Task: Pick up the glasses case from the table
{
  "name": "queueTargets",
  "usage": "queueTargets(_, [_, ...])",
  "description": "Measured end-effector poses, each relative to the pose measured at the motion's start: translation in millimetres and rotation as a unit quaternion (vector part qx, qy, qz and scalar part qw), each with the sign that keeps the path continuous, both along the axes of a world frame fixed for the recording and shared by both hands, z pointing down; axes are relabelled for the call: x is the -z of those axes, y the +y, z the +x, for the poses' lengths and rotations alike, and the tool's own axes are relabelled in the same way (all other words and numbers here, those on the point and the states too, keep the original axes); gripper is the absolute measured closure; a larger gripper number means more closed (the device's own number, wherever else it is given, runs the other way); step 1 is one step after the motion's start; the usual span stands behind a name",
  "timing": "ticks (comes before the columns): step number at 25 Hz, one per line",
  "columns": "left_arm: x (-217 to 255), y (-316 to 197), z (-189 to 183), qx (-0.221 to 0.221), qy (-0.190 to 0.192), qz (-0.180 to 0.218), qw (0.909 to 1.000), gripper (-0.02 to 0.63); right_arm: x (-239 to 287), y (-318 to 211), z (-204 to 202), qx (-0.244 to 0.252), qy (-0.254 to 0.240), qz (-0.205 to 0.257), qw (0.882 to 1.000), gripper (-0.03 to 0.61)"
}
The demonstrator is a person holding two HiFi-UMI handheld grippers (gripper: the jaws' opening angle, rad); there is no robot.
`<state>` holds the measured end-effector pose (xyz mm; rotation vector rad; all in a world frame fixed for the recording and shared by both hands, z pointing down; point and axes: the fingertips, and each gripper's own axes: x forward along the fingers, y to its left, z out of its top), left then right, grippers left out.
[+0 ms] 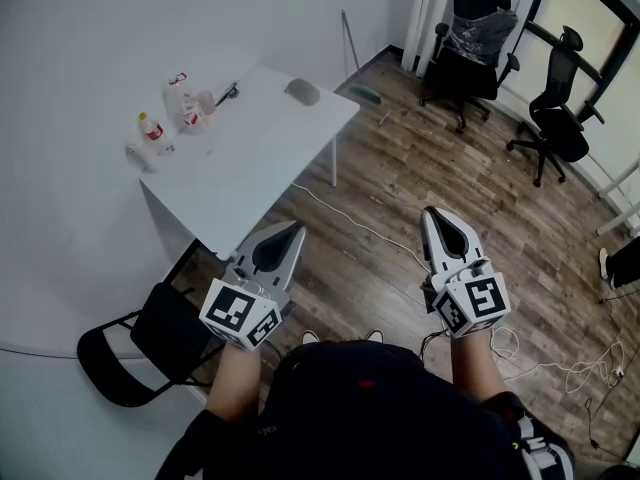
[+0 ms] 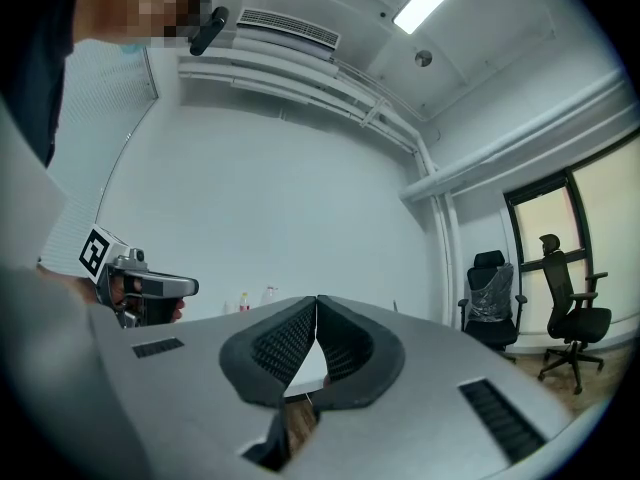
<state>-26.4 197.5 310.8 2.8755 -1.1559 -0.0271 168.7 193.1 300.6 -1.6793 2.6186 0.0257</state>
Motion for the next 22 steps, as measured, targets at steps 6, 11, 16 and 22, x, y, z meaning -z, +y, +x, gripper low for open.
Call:
queueTargets(6, [-6, 9, 21, 0.009, 0.001, -0.006, 0.9999, 0.591, -10, 2, 25, 0.005, -0.005, -0.011, 1.000, 0.557])
queueTargets(11, [-14, 16, 47, 0.024, -0.001, -0.011, 0.9996, 0.591, -23, 10, 51, 0.022, -0.004, -0.020, 1.000, 0.557])
queueTargets(16, [-27, 21, 74, 0.028, -0.014, -0.013, 0.9994, 0.591, -47, 13, 77, 0.031, -0.016, -0.035, 0.999, 0.557])
queueTargets(22, [-31, 18, 91, 0.034, -0.026, -0.021, 0.9989, 0.591, -60, 10, 94, 0.036, -0.022, -0.051, 0.998, 0.555])
